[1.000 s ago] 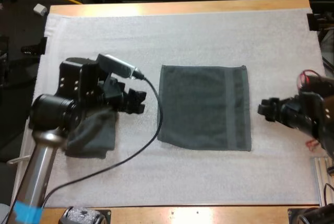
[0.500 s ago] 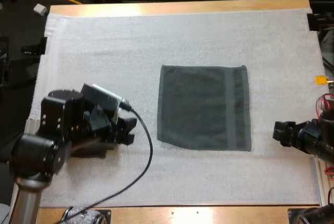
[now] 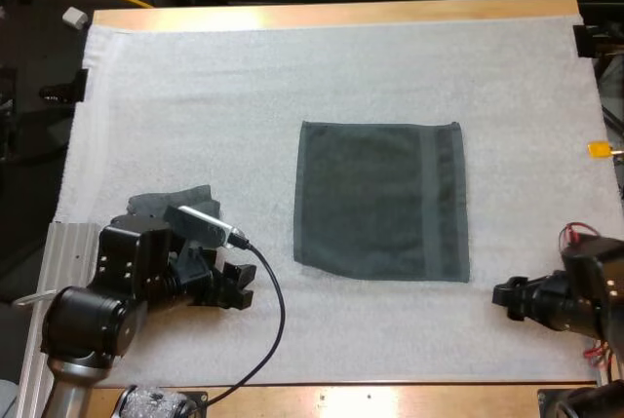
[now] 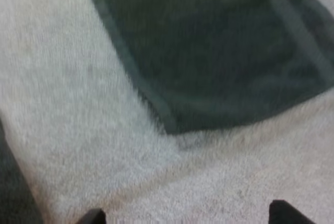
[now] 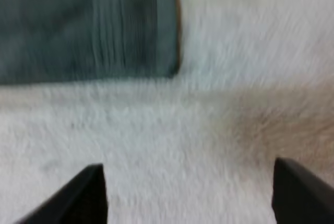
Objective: Pick towel from pile, fold and stack
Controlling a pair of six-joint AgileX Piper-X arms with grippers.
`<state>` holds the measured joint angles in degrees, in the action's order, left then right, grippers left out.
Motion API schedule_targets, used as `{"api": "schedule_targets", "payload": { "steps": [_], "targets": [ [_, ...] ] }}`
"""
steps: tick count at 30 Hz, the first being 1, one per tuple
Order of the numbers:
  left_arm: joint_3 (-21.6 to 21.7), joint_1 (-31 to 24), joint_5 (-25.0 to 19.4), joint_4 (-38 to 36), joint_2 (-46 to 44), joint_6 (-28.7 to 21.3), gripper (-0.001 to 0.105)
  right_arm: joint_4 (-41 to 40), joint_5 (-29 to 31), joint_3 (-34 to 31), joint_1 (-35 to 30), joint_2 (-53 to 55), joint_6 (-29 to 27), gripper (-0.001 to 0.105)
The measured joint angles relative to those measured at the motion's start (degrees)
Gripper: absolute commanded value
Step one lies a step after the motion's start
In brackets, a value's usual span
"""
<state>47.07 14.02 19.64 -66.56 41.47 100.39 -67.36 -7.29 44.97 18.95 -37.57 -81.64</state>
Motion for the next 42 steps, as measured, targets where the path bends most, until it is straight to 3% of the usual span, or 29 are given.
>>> {"api": "schedule_targets", "payload": {
  "steps": [4,12,29,36,38,42],
  "targets": [
    [-2.6,0.0,0.0,1.5,0.0,0.3,0.060,5.8,-3.3,-7.1,0.0,-2.6,1.6,0.064],
    [-1.8,0.0,2.2,1.5,0.0,0.3,0.060,18.1,-3.3,-10.8,0.0,-6.2,10.1,0.064],
    [-1.7,0.0,4.3,2.4,0.0,1.2,0.060,34.6,-8.7,-11.8,-0.3,-29.4,14.8,0.064],
    [-1.7,0.0,4.3,2.4,0.0,1.2,0.060,36.8,-10.5,-11.8,-0.3,-31.8,17.3,0.064],
    [-1.7,0.0,4.3,2.4,0.0,1.2,0.060,37.7,-11.4,-11.7,-0.3,-32.7,18.1,0.059],
    [-1.7,0.0,4.6,2.4,0.0,1.2,0.060,38.9,-12.4,-11.6,-0.3,-33.7,19.4,0.041]
  ]
}}
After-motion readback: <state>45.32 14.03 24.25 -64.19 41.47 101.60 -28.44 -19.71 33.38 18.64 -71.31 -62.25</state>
